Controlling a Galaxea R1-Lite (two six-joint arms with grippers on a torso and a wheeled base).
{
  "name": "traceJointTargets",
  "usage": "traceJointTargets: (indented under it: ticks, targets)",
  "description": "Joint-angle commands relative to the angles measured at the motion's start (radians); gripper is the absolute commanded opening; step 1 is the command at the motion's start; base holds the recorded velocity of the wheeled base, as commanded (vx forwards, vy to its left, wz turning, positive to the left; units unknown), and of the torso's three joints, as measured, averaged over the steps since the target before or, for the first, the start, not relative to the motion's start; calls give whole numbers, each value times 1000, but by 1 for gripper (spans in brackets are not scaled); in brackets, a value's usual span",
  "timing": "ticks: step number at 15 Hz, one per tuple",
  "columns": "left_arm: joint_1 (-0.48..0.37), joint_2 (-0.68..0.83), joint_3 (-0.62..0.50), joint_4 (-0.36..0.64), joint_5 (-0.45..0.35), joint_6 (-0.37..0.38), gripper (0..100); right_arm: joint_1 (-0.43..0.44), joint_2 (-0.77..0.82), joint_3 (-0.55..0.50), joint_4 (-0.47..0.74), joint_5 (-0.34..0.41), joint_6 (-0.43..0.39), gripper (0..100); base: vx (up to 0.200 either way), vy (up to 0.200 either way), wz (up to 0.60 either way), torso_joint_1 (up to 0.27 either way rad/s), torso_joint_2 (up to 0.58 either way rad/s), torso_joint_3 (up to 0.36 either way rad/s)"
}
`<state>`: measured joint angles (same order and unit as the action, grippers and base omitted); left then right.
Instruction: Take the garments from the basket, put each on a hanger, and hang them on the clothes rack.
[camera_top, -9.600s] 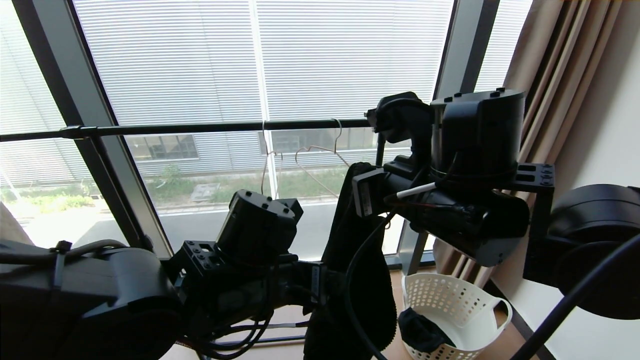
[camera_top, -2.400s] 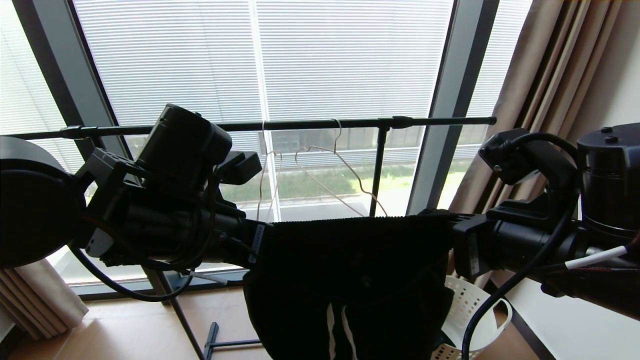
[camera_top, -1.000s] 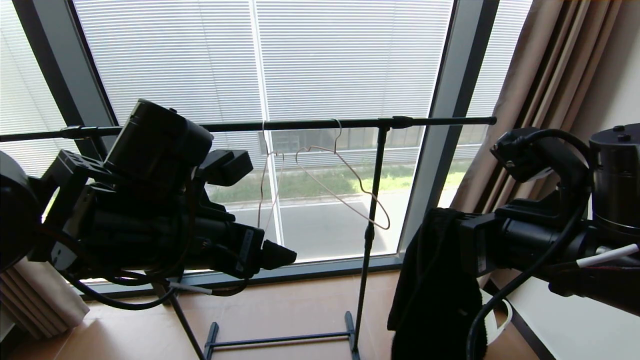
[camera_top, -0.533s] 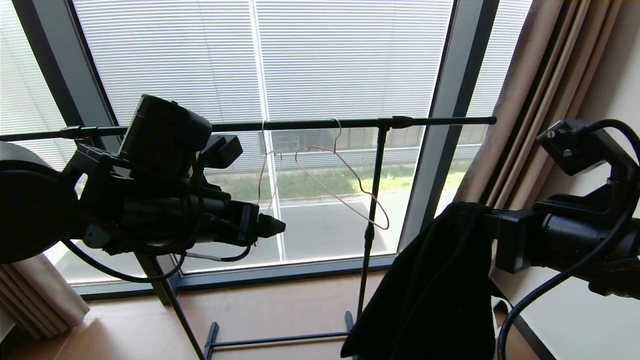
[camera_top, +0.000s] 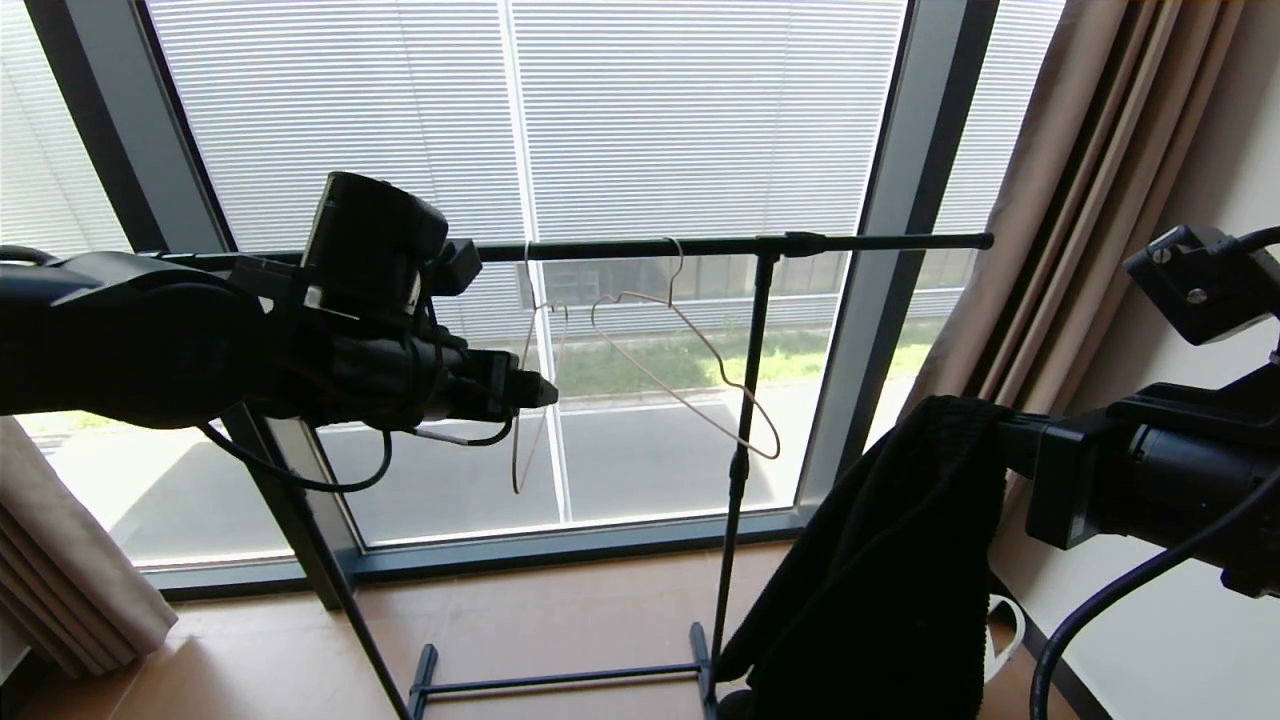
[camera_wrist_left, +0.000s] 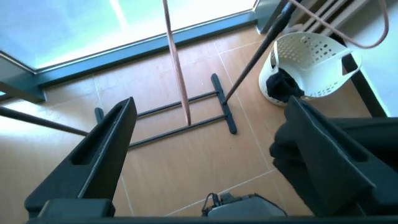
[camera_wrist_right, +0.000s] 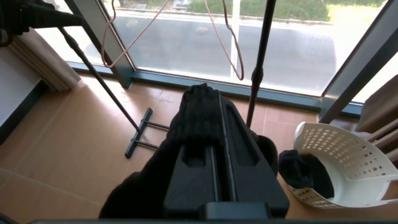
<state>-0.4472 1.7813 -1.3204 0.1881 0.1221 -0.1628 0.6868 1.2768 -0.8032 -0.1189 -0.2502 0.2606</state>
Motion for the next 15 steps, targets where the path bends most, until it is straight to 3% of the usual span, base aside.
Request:
traceJointTargets:
  ticks: [1, 9, 15]
  targets:
    - [19, 104, -86, -1, 8, 0, 100, 0, -1, -1, -1, 0, 0, 0, 0, 0, 0, 0, 0, 0]
    - [45, 329, -307, 1, 74, 0, 100, 0, 1, 2, -2, 2, 0, 0, 0, 0, 0, 0, 0, 0]
    - [67, 402, -376, 1, 91, 0, 100, 0, 6, 6, -2, 5, 2, 0, 0, 0, 0, 0, 0, 0]
